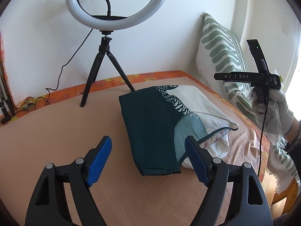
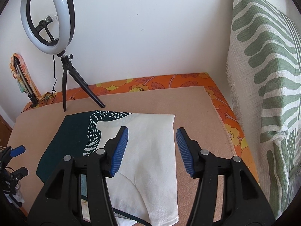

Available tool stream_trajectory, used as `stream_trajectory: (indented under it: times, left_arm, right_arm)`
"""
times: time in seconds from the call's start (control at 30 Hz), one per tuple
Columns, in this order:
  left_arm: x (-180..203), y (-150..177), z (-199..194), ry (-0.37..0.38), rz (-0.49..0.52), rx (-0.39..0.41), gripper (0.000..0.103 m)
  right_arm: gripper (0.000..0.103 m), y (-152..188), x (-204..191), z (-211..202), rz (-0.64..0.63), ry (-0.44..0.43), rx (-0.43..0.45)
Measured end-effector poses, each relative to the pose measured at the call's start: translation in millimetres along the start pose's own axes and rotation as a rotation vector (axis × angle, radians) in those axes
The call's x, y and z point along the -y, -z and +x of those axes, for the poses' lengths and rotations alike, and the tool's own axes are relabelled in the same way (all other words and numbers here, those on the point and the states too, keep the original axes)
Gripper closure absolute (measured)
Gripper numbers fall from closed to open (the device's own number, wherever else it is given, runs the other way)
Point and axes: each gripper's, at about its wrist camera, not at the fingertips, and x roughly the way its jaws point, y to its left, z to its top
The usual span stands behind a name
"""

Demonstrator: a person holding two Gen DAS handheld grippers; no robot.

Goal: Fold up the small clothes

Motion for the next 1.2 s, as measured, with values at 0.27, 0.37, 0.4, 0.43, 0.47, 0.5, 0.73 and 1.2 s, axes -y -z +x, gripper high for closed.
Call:
stream_trajectory:
  times: [0.27, 0.37, 0.4, 0.43, 0.47, 0.5, 0.73, 1.2]
  left_arm:
    - [12, 5, -43, 0.010, 0.020, 0.044, 0.023]
    - [16, 9, -60, 0.014, 0.036, 0.060, 0.022]
    - [17, 11, -66, 0.017, 0.036, 0.067, 0.022]
    - [17, 13, -71, 0.021, 0.034, 0.072, 0.022]
    - [17, 15, -76, 0.024, 0.035, 0.075, 0.022]
    - [18, 17, -82, 0.025, 0.035, 0.078, 0.022]
    - [22, 28, -122, 0.031, 0.068, 0.122, 0.022]
    - [14, 55, -181, 0.006, 0.100, 0.162, 0.017]
  right_arm:
    - [0.032, 17, -25, -46, 0.003, 0.033, 0.044]
    - [0.026, 23, -37, -69, -0.015, 0.040, 0.070]
    - [0.023, 24, -42, -76, -0.022, 0.048, 0.081]
    - [0.022, 26, -46, -83, -0.025, 0.056, 0.090]
    - [0.021, 28, -49, -90, -0.023, 0.058, 0.098]
    - [0.021, 31, -53, -97, -0.018, 0.058, 0.103]
    - [0.013, 46, -81, -146, 0.022, 0.082, 0.148]
    - [0.001, 98, -154, -215, 0.017, 0.142, 0.240]
